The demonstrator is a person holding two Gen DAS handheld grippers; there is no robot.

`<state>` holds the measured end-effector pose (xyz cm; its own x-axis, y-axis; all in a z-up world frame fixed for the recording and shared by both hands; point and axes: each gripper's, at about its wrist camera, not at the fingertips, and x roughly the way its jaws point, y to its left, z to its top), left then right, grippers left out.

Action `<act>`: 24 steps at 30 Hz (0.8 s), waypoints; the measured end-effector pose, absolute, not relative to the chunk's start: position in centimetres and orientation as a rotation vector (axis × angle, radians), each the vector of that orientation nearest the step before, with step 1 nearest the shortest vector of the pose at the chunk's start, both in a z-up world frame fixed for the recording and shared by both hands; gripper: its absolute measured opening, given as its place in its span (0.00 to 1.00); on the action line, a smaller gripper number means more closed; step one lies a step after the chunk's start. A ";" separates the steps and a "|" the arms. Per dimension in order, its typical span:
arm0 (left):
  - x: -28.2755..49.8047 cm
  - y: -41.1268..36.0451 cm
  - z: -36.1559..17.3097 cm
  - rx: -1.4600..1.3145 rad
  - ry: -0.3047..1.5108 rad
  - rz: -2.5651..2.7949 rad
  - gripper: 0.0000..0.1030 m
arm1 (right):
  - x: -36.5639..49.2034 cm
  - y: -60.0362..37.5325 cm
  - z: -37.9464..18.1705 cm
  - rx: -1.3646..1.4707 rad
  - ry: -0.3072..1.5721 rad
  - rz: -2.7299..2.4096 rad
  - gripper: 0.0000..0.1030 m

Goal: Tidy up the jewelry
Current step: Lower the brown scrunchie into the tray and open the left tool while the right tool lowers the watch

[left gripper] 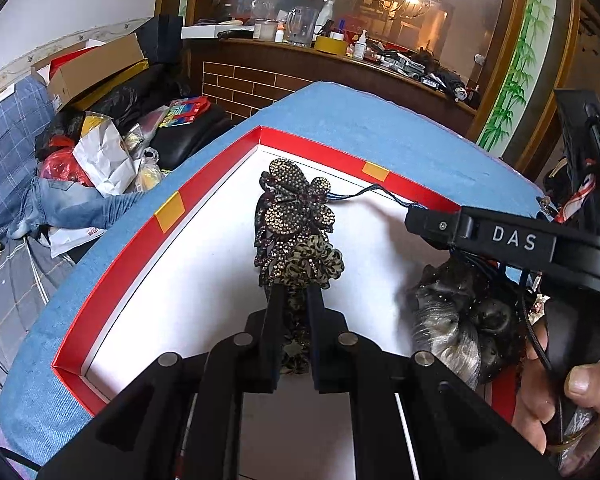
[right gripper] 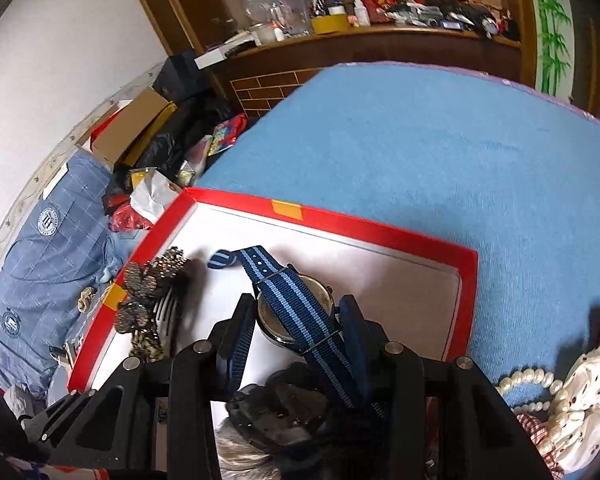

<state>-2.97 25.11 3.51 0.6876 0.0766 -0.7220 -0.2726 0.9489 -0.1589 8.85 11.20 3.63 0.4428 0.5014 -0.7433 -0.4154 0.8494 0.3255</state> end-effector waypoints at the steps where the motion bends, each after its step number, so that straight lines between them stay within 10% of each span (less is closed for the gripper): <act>1: -3.0 25.2 3.5 -0.261 0.791 0.199 0.09 | 8.8 11.2 3.7 0.099 0.955 0.569 0.46; 24: -3.9 24.4 4.4 -0.233 0.747 0.212 0.48 | 6.1 9.3 6.3 0.132 0.886 0.595 0.51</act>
